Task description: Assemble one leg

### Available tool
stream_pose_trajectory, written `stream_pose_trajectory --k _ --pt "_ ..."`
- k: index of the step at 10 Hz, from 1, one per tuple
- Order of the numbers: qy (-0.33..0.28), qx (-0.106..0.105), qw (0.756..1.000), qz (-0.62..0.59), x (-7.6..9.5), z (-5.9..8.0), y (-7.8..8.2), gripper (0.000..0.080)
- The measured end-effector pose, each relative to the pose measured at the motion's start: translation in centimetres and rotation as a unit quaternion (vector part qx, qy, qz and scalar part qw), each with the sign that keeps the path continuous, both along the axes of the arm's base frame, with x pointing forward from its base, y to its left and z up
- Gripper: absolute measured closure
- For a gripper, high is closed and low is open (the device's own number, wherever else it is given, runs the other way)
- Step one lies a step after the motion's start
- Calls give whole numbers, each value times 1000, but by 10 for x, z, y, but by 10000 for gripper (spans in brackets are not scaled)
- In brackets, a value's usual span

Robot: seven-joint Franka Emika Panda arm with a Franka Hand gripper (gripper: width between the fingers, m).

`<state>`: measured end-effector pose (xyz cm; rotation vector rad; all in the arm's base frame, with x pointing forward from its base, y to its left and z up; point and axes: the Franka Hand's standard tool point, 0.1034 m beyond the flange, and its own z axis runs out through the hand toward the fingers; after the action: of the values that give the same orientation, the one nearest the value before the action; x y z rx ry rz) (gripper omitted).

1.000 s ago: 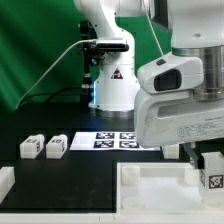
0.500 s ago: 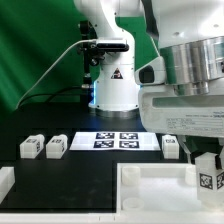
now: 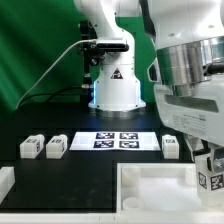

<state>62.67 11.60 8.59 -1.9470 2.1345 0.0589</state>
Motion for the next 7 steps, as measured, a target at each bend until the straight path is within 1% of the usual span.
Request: stream_pose_trajectory --k 1,4,5,6,7 --pt "3 17 998 -68 1 0 5 506" --pt "-3 14 1000 -28 -1 0 5 506" --pt "-7 9 1000 -7 -1 -1 5 293" --pt "-15 -14 992 127 -1 -2 5 293" --pt "-11 -23 973 229 4 1 5 175"
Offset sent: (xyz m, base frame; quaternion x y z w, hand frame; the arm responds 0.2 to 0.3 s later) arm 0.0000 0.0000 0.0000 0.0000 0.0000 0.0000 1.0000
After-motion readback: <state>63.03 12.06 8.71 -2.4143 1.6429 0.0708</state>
